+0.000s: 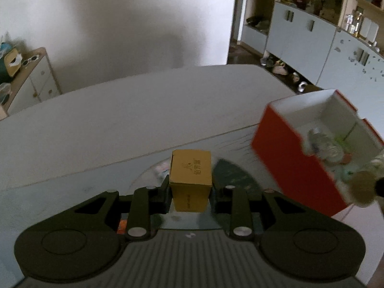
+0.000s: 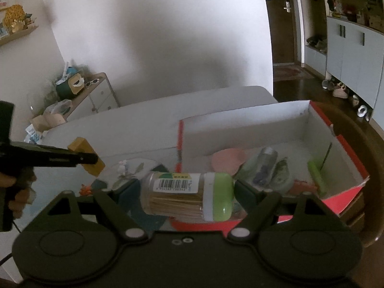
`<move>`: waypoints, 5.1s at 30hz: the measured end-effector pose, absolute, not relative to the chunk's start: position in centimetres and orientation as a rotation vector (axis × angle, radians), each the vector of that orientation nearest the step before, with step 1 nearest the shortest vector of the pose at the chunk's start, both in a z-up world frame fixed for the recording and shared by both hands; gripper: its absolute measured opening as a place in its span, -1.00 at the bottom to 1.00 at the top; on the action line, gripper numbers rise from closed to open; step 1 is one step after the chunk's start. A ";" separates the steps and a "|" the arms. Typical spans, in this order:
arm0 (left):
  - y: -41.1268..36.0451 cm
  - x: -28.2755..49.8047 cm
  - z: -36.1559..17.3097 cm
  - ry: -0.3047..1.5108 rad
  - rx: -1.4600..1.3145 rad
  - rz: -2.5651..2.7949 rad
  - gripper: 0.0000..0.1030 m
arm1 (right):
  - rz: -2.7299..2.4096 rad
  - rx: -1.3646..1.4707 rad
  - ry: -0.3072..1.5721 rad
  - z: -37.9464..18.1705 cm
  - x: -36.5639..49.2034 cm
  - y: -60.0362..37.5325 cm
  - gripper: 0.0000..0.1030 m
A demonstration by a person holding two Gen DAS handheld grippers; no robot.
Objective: Organize rigid objects
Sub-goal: 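Carry the yellow box and toothpick jar over into the red box, then lower both items into the box and open both grippers, then withdraw both grippers from the box back over the table items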
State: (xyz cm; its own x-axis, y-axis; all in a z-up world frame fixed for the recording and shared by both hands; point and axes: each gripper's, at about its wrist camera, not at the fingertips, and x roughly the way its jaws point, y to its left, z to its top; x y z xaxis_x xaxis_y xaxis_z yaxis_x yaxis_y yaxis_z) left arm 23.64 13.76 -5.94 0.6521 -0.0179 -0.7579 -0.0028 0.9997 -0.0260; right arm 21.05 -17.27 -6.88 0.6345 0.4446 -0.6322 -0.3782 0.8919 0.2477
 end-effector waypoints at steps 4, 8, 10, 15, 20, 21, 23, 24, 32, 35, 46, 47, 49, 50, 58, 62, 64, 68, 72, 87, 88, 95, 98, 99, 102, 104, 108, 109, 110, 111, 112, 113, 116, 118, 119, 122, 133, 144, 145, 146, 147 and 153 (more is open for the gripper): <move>11.0 24.0 -4.2 0.849 -0.036 -0.046 -0.44 | 0.469 0.096 0.747 -7.2 22.1 -19.7 0.65; 7.7 24.5 -2.8 0.832 -0.038 -0.090 -0.44 | 0.462 0.094 0.753 -7.5 23.0 -22.0 0.65; 6.1 24.9 -2.3 0.826 -0.033 -0.110 -0.44 | 0.456 0.090 0.754 -7.7 23.4 -23.1 0.65; 2.2 26.7 -1.8 0.817 -0.010 -0.144 -0.44 | 0.443 0.078 0.761 -8.2 24.5 -25.5 0.65; -1.3 28.5 -2.2 0.831 0.015 -0.176 -0.44 | 0.456 0.051 0.777 -9.0 25.9 -27.1 0.65; -2.0 29.1 -2.4 0.842 0.021 -0.189 -0.44 | 0.460 0.045 0.780 -9.2 26.2 -27.4 0.65; -3.4 29.9 -2.8 0.862 0.028 -0.202 -0.44 | 0.464 0.031 0.782 -9.4 26.8 -27.7 0.65; -4.1 30.4 -3.1 0.875 0.034 -0.210 -0.44 | 0.467 0.022 0.781 -9.5 27.0 -27.8 0.65; -8.3 34.1 -6.5 0.955 0.089 -0.219 -0.44 | 0.485 -0.054 0.797 -10.9 28.6 -27.5 0.64; -9.4 35.6 -7.9 1.008 0.097 -0.237 -0.44 | 0.487 -0.076 0.805 -11.4 29.1 -27.1 0.64; -11.5 37.1 -12.0 1.131 0.124 -0.260 -0.44 | 0.521 -0.186 0.791 -12.4 30.4 -26.0 0.64; -11.5 37.1 -12.2 1.136 0.126 -0.254 -0.44 | 0.524 -0.195 0.788 -12.5 30.6 -26.1 0.64; -11.3 37.3 -12.5 1.150 0.119 -0.245 -0.44 | 0.522 -0.188 0.788 -12.6 30.8 -26.2 0.64; -11.2 37.5 -12.6 1.157 0.113 -0.242 -0.44 | 0.522 -0.187 0.788 -12.6 30.9 -26.2 0.64; -11.2 38.5 -13.7 1.189 0.100 -0.221 -0.43 | 0.531 -0.213 0.787 -12.8 31.0 -25.9 0.66; -11.4 38.9 -13.8 1.196 0.094 -0.214 -0.43 | 0.526 -0.205 0.798 -12.7 31.2 -26.0 0.66; -11.3 39.2 -13.9 1.199 0.088 -0.209 -0.42 | 0.524 -0.199 0.803 -12.7 31.2 -26.0 0.66; -11.4 39.5 -14.0 1.197 0.101 -0.206 -0.42 | 0.521 -0.200 0.813 -13.0 30.9 -25.9 0.71; -11.6 39.1 -14.0 1.199 0.121 -0.204 -0.42 | 0.511 -0.194 0.818 -13.1 30.3 -26.1 0.72; -9.6 36.4 -11.6 1.097 0.103 -0.219 0.24 | 0.524 -0.121 0.783 -10.6 28.3 -27.1 0.82; -9.5 36.2 -11.3 1.085 0.100 -0.219 0.24 | 0.527 -0.116 0.779 -10.3 28.1 -27.1 0.84; -7.9 33.7 -8.6 1.005 0.074 -0.232 0.24 | 0.550 -0.083 0.747 -8.6 26.3 -26.8 0.95; -7.5 32.5 -7.5 0.969 0.067 -0.244 0.24 | 0.555 -0.068 0.732 -8.0 25.3 -26.1 0.98; -7.1 32.0 -7.1 0.957 0.063 -0.248 0.24 | 0.558 -0.065 0.728 -7.8 25.0 -25.9 0.99; -6.2 30.7 -6.1 0.924 0.055 -0.250 0.25 | 0.563 -0.054 0.718 -7.0 24.4 -25.2 0.99; -5.4 29.9 -5.6 0.905 0.047 -0.246 0.37 | 0.568 -0.045 0.713 -6.5 23.8 -24.6 0.99; -3.5 28.4 -4.9 0.871 0.037 -0.232 0.39 | 0.577 -0.026 0.706 -5.9 22.9 -23.1 0.99; -2.9 28.0 -4.8 0.865 0.032 -0.227 0.39 | 0.578 -0.020 0.705 -5.8 22.7 -22.8 0.99; -2.2 27.5 -4.5 0.858 0.028 -0.221 0.39 | 0.578 -0.015 0.703 -5.7 22.4 -22.4 0.99; -1.5 27.1 -4.4 0.848 0.026 -0.212 0.39 | 0.576 -0.011 0.699 -5.6 22.1 -21.9 0.99; -0.9 26.7 -4.4 0.841 0.024 -0.206 0.40 | 0.576 -0.006 0.697 -5.5 21.8 -21.5 0.99; -0.2 26.4 -4.3 0.837 0.019 -0.199 0.43 | 0.578 0.002 0.697 -5.4 21.6 -21.0 0.99; 2.0 25.2 -4.0 0.823 -0.005 -0.185 0.53 | 0.572 0.018 0.700 -5.2 21.3 -19.2 0.99; 3.8 24.3 -3.9 0.816 -0.027 -0.177 0.56 | 0.575 0.022 0.701 -5.0 20.8 -17.8 0.99; 4.6 24.0 -3.9 0.813 -0.034 -0.171 0.59 | 0.575 0.022 0.701 -5.0 20.6 -17.2 0.99; 7.1 22.9 -3.8 0.808 -0.052 -0.153 0.59 | 0.574 0.025 0.702 -5.0 20.1 -15.3 0.99; 14.7 19.2 -5.0 0.783 -0.050 -0.073 0.59 | 0.575 0.032 0.721 -5.4 19.3 -7.7 0.99; 20.1 17.4 -7.5 0.771 -0.046 -0.029 0.73 | 0.562 0.007 0.781 -7.0 21.2 -1.2 0.99; 20.5 17.4 -7.6 0.773 -0.050 -0.028 0.76 | 0.562 0.008 0.791 -7.2 21.5 -0.8 0.99; 20.9 17.3 -7.9 0.777 -0.053 -0.026 0.81 | 0.568 0.006 0.802 -7.5 21.8 -0.4 0.99; 21.1 17.3 -8.2 0.779 -0.054 -0.024 0.85 | 0.572 -0.001 0.810 -7.7 22.1 0.2 0.99; 23.3 17.1 -10.3 0.782 -0.089 -0.010 0.92 | 0.577 -0.080 0.845 -9.4 23.5 2.8 0.99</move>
State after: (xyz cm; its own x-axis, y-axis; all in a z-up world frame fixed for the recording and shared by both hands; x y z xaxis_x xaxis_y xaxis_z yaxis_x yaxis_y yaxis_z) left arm 17.14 23.34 -10.30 0.7094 -0.0420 -0.7036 -0.0244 0.9962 -0.0840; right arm 23.45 2.85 -9.38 0.5211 0.4501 -0.7252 -0.5117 0.8448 0.1566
